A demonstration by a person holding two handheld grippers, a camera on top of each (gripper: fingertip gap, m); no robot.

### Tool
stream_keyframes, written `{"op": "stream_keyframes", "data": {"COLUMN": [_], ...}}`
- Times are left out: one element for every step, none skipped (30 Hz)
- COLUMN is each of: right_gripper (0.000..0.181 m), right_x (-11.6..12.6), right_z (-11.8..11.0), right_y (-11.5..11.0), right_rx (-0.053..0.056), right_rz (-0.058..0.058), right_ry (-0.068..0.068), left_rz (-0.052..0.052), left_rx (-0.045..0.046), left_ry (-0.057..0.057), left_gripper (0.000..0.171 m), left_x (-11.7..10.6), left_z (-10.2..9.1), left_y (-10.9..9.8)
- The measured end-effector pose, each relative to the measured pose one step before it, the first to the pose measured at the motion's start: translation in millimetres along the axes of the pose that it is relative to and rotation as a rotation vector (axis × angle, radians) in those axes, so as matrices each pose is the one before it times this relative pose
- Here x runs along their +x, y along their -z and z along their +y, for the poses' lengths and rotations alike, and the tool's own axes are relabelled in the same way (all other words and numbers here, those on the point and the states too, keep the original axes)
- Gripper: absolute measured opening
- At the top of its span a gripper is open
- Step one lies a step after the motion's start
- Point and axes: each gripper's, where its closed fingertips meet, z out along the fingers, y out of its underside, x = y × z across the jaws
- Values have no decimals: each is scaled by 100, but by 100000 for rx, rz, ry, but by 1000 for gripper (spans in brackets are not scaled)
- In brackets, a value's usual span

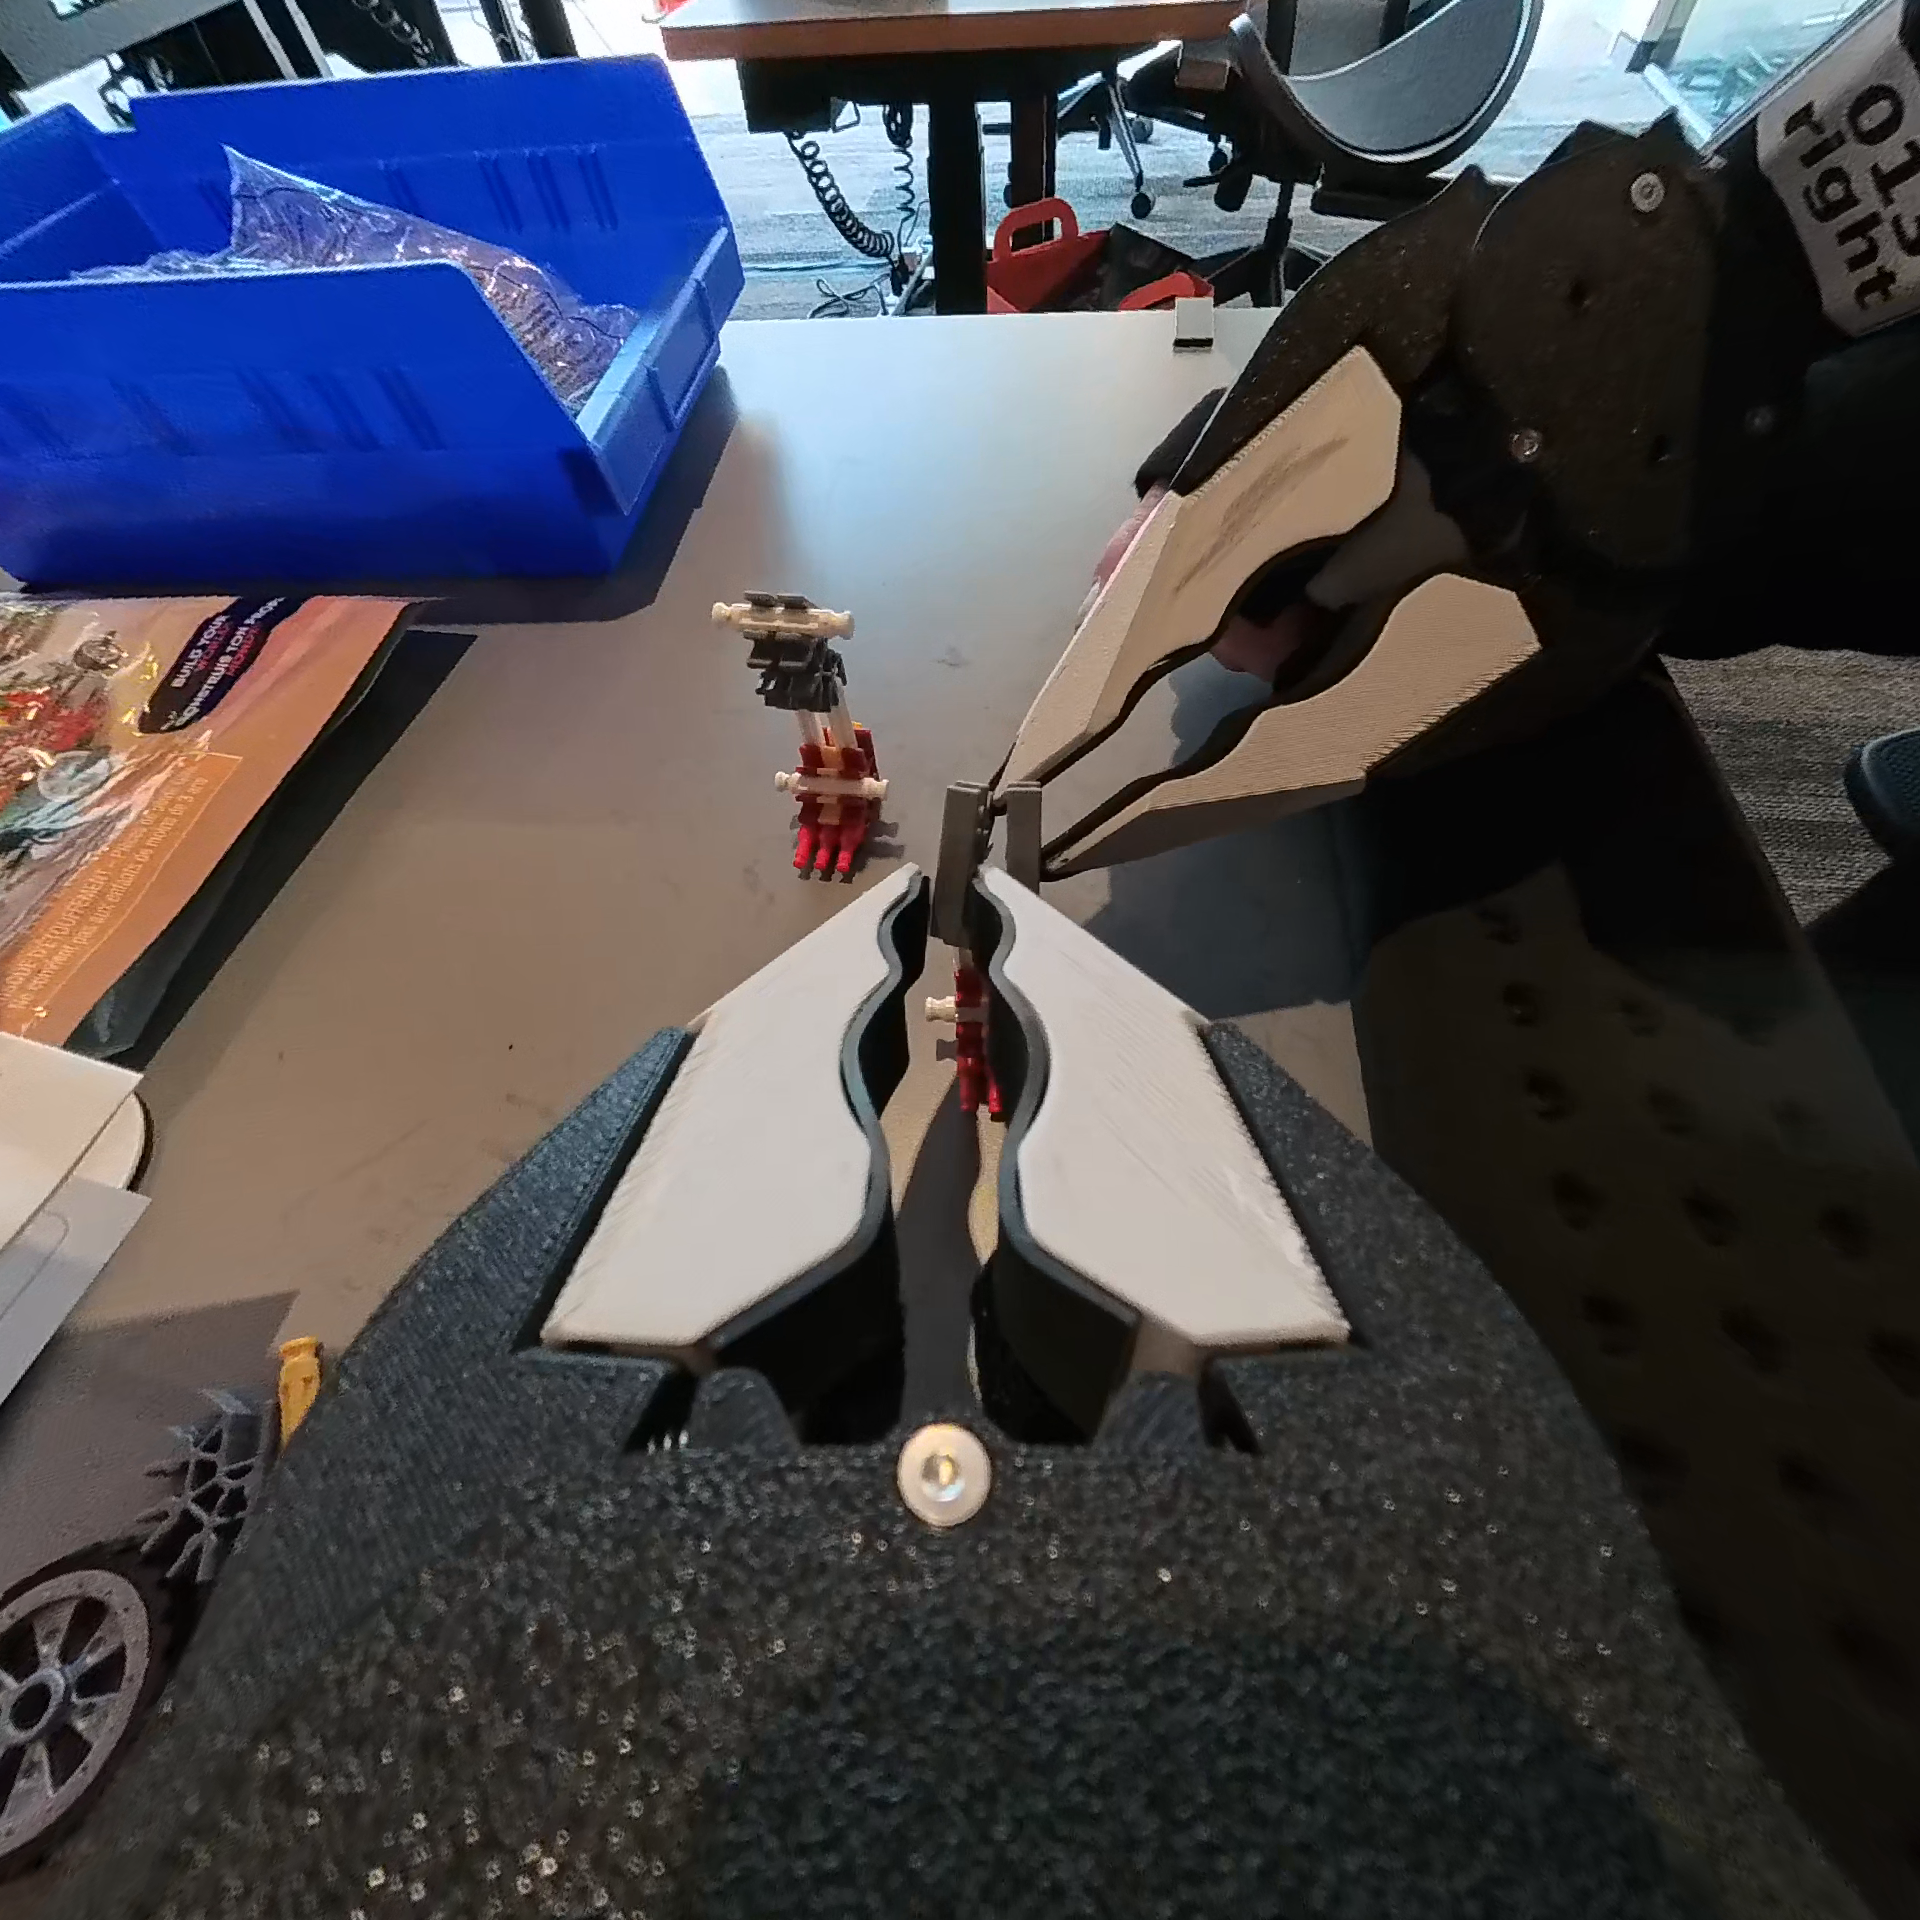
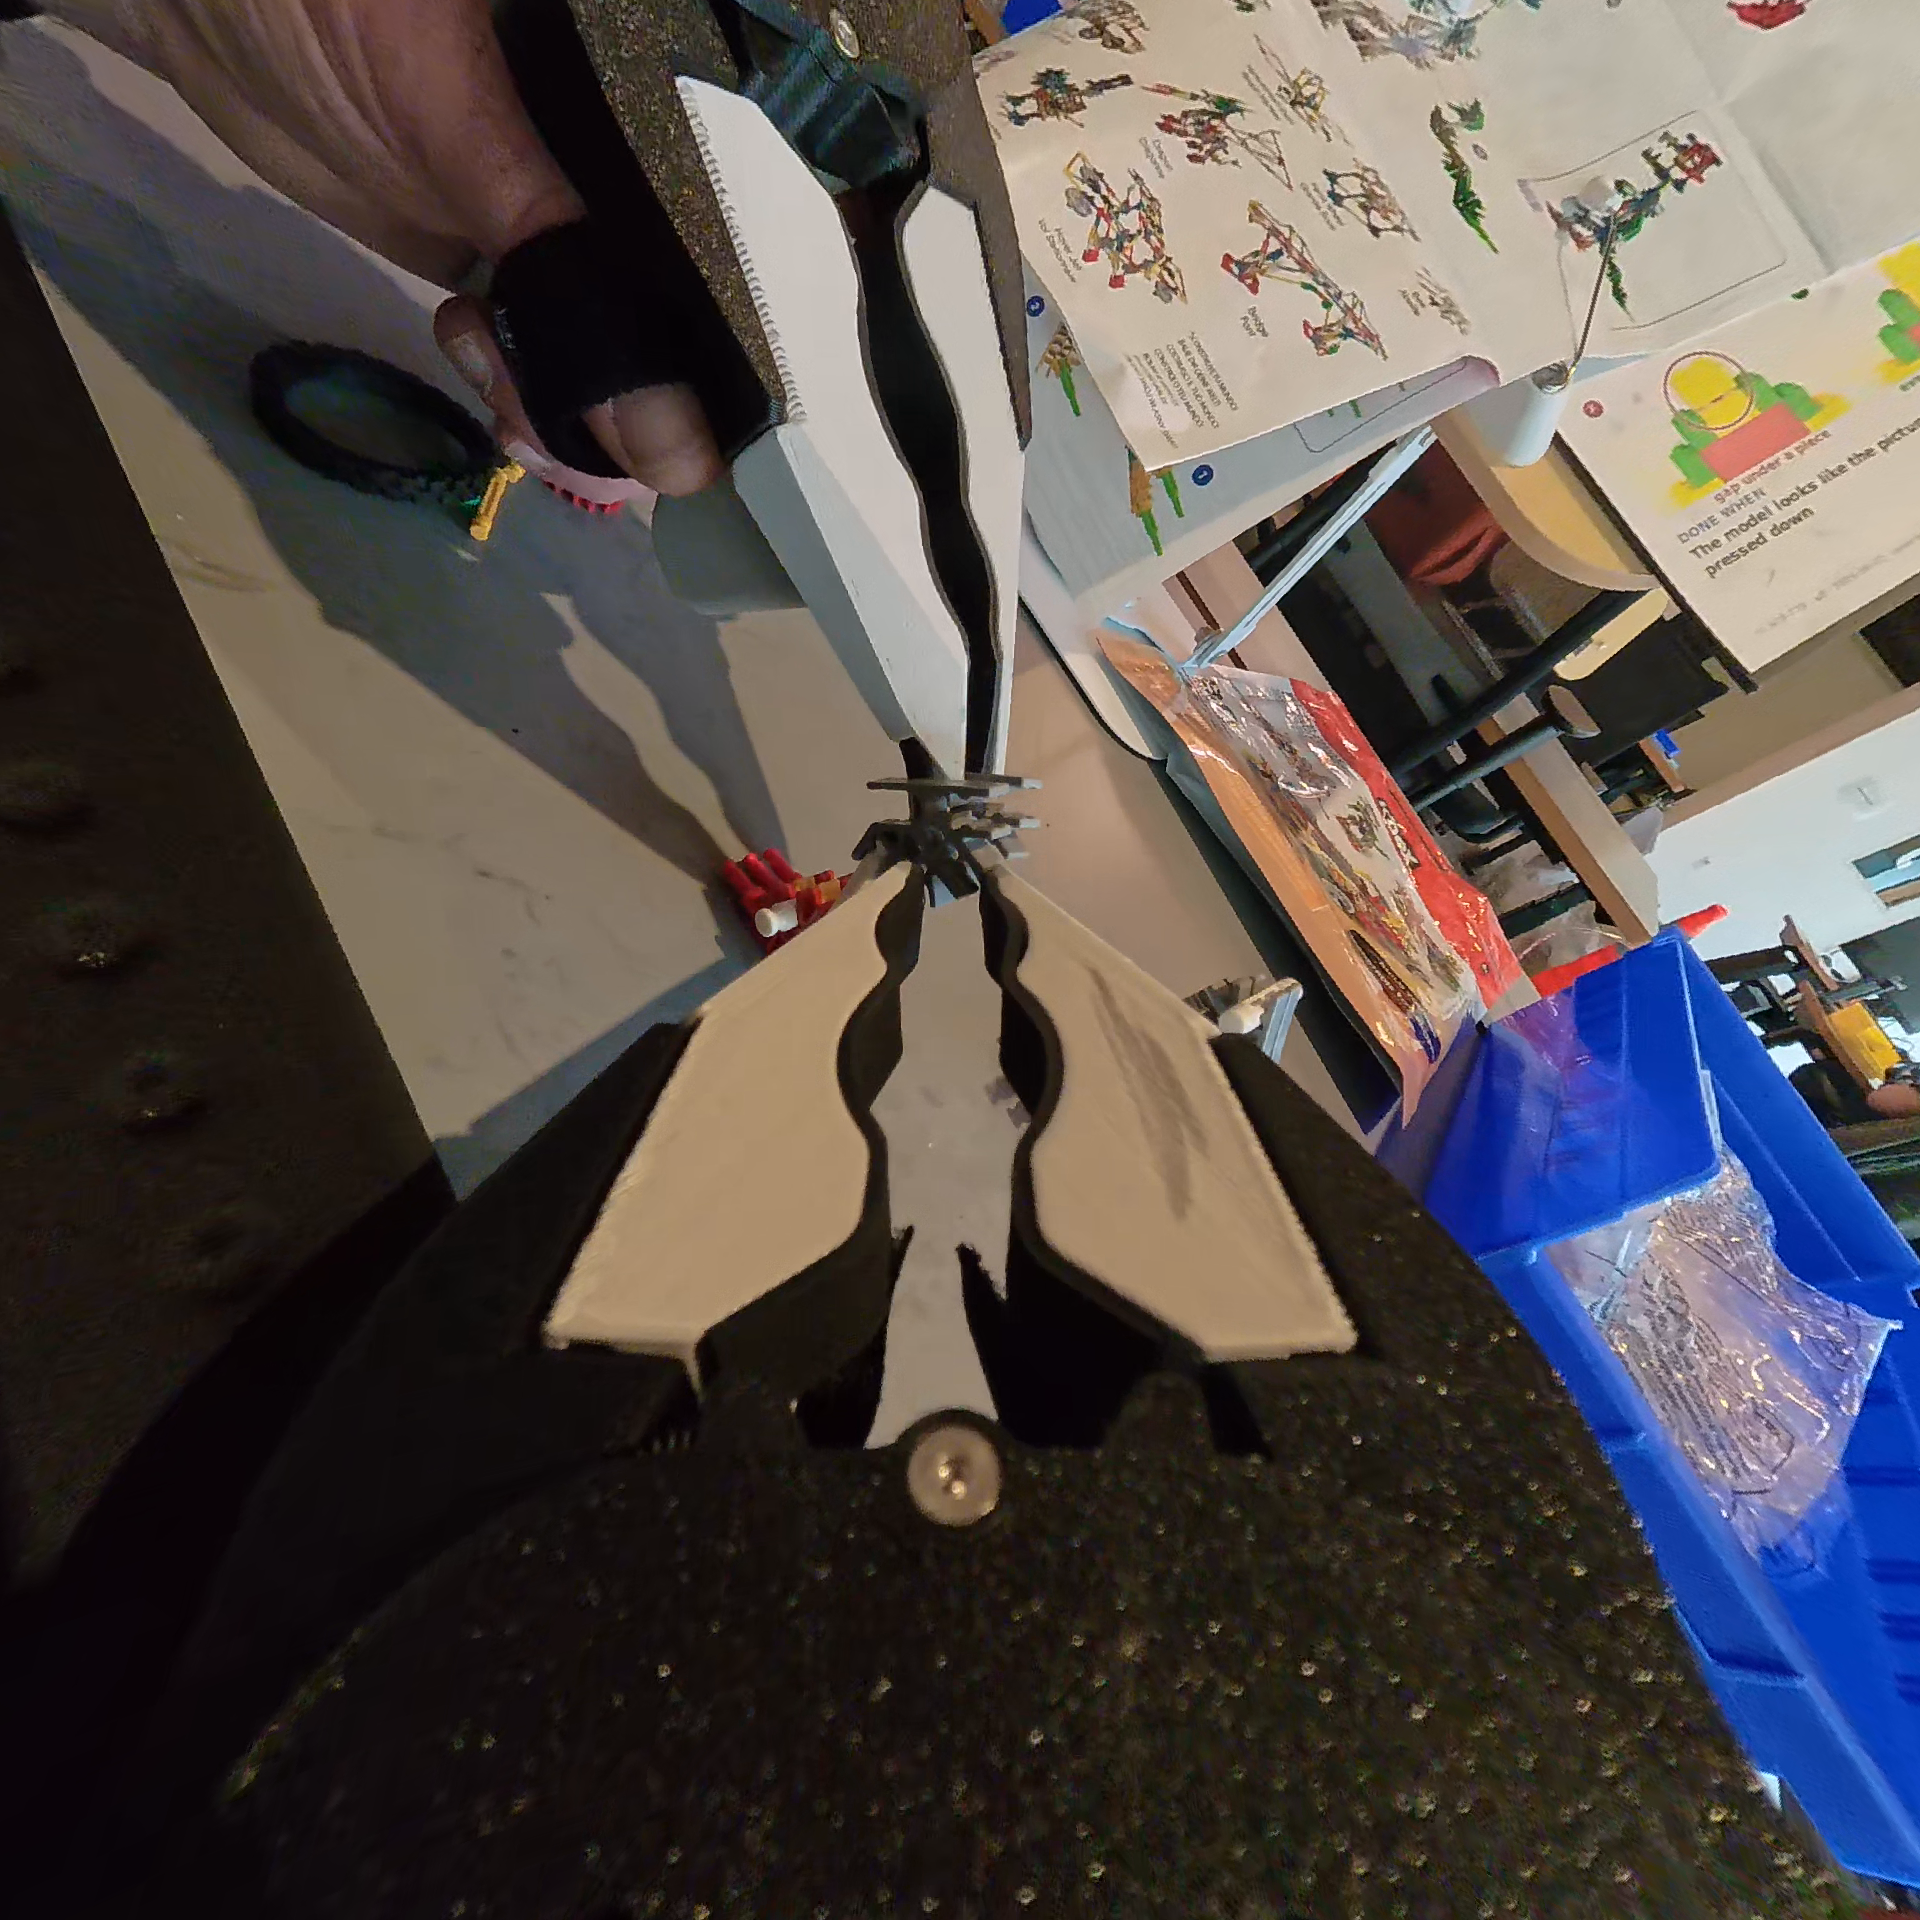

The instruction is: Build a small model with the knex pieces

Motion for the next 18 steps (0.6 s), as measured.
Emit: {"op": "stream_keyframes", "data": {"right_gripper": [10, 10, 10, 10, 10, 10, 10, 10, 10, 10, 10, 10, 10, 11, 11, 11, 11, 11], "right_x": [3, 21, 16, 5, -1, 5, 4, -5, 8, 0, 6, -5, 2, 1, 10, 7, 2, 18], "right_z": [0, 16, 22, 2, 6, 14, 2, 10, 2, 3, 7, 7, 5, 8, 8, 11, 19, 7], "right_y": [-7, -10, -10, -3, -4, -7, -6, -9, -7, -6, 1, -3, 7, -11, 0, 3, 0, 0], "right_rx": [24, 1, 22, 23, 13, -20, 8, 8, 11, 5, 17, 3, 2, -6, -20, -11, -17, -12], "right_rz": [8, 36, -35, -70, 38, 26, -9, -25, 16, -28, -24, 3, 1, -54, -59, -6, -3, -14], "right_ry": [-78, -132, -209, -137, -1, -7, -34, -39, -22, -45, -20, 9, -22, -84, -87, -40, -38, -59], "left_rz": [-324, -202, -176, -79, -40, -4, 48, 11, 19, 2, -26, -3, 47, 34, 43, 188, 190, 200], "left_rx": [-82, -82, -135, -134, -84, 7, 46, -13, 4, 15, 26, 64, 78, 99, 139, 183, 201, 235], "left_ry": [-301, -216, -224, -299, -145, 8, 12, -13, 56, 83, 46, 151, 171, 206, 313, 444, 538, 521], "left_gripper": [7, 7, 7, 7, 7, 7, 7, 7, 7, 7, 8, 8, 8, 8, 8, 8, 8, 8], "left_x": [-28, -14, -21, -22, -22, -22, -14, -9, -16, -12, -13, -12, -3, -21, -28, -9, -23, -14], "left_z": [2, 1, -2, -3, -2, 2, 5, 1, 2, 5, 0, -6, 1, -4, 7, -10, -1, -6], "left_y": [-9, -12, -8, -11, -2, 1, -6, -3, 1, -12, 3, -3, -9, -17, -11, -13, -17, -16]}}
